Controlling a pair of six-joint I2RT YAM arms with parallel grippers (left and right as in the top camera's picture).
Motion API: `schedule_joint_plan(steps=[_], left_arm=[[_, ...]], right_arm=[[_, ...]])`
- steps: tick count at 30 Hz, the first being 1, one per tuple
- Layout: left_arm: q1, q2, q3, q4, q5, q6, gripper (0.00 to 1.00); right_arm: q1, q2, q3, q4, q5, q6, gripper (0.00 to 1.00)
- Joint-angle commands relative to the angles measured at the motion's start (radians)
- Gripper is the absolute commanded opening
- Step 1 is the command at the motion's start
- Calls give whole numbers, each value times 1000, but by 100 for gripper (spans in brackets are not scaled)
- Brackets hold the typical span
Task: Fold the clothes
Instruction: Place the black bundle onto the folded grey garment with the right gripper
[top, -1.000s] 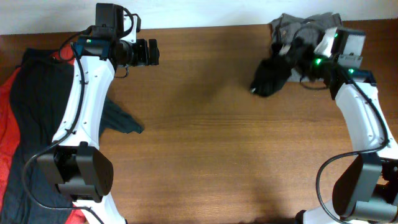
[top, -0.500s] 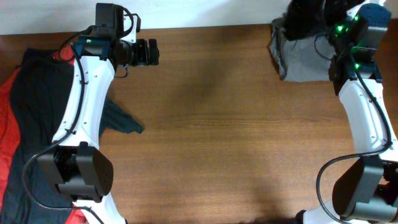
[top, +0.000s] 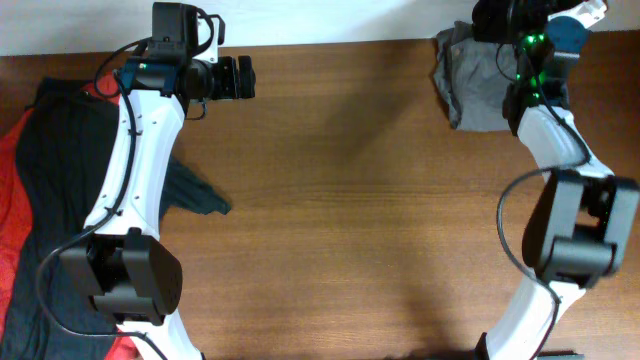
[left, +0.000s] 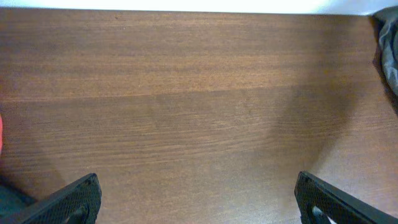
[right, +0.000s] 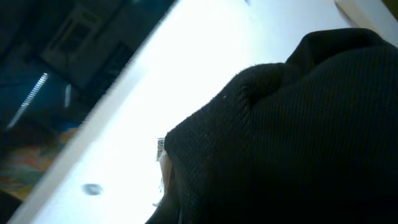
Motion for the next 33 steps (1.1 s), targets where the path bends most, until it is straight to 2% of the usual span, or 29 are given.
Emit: schedule_joint_plan(steps=[1,4,8,10,16,17,18,19,21,23,24,26,29,32,33], left_arm=[[-2,10,6,6,-32,16,99],[-2,10,6,6,-32,16,99],[-2,10,6,7,-32,16,99],[-2,10,6,11,-32,16,99],[-2,10,6,19,-32,16,99],[-2,10,6,21,-32,16,99],[-2,10,6,23,-32,16,99],[-2,10,6,24,-32,16,99],[-2,10,6,32,-32,16,99],[-2,10,6,41,-32,16,99],[-2,10,6,44,-32,16,99],[-2,10,6,45,-32,16,99],[-2,10,6,45,-32,16,99],[-2,10,6,45,-32,16,99],[-2,10,6,44,-32,16,99]], right_arm=[[-15,76,129,27,-61,-6,4],[-27,135,167,21,-115,-11,4],[-44,136,167,-83,-204,-61,4],[-61,132,167,-169,-291,-90,4],[-122,106,167,-448,-396,-90,4],[-136,96,167,-510,-397,-94,11],[-151,83,167,-583,-397,-94,11],[-158,76,167,-614,-397,-94,17],[-175,60,167,-708,-401,-98,42],[-182,48,167,-832,-420,-109,77],[-182,46,167,-902,-419,-110,82],[-182,42,167,-1026,-419,-121,87],[-181,41,167,-1189,-417,-173,88],[-189,36,167,-1350,-407,-257,87],[-195,28,167,-1391,-407,-296,83]])
